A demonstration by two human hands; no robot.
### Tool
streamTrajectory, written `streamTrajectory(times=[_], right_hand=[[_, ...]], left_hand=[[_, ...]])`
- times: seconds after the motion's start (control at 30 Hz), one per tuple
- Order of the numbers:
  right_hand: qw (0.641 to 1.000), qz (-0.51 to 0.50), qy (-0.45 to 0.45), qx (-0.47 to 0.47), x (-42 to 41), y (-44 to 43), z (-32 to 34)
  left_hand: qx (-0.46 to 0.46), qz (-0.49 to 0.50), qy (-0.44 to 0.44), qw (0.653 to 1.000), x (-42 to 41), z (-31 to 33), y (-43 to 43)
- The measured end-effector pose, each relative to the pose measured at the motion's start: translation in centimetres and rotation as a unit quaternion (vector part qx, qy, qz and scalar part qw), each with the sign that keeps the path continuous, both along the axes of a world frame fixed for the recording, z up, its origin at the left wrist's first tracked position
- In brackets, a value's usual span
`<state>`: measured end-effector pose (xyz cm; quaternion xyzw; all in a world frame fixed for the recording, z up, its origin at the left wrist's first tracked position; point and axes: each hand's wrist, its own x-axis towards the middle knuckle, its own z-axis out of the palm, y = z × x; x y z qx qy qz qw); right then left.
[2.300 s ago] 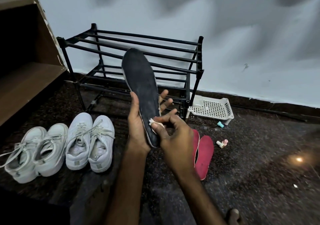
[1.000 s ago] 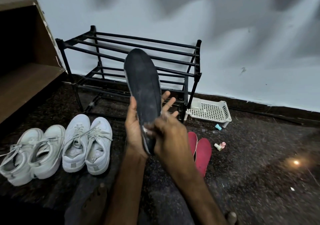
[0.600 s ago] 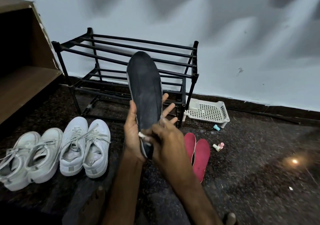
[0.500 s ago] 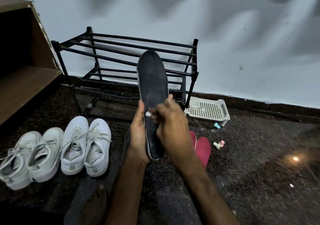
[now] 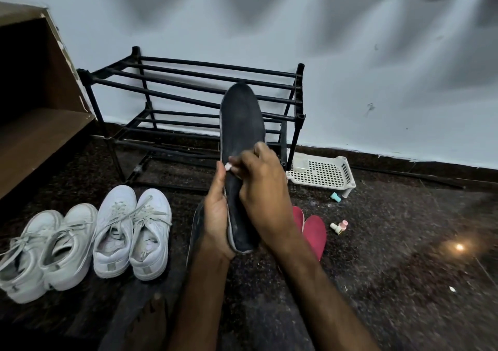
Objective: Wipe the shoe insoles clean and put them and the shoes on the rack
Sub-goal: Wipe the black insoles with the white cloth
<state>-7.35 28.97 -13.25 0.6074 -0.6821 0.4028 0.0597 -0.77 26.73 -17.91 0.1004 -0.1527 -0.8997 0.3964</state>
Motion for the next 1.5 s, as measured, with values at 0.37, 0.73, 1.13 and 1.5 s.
streamTrajectory(times=[0.37,0.73,1.13,1.5], right_hand=[[0.999,-0.011,-0.023,-0.038,0.0,1.4,-1.8],[0.998,0.056,0.017,-0.024,0.6,3.8,-2.5],[0.993,0.090,0.075,0.030,0.0,2.8,-1.8],[0.872,0.125,-0.466,0.089,-3.4,6.0,-2.4]], left_hand=[[0.014,-0.034,-0.039,0.999,-0.3,-0.5,0.3],[-0.016,-0.054,-0.045,0.997,-0.2,-0.6,-0.3],[-0.028,0.015,-0.064,0.997,0.8,0.6,-1.7],[-0.076,0.063,-0.110,0.989,1.4,-0.6,-2.8]])
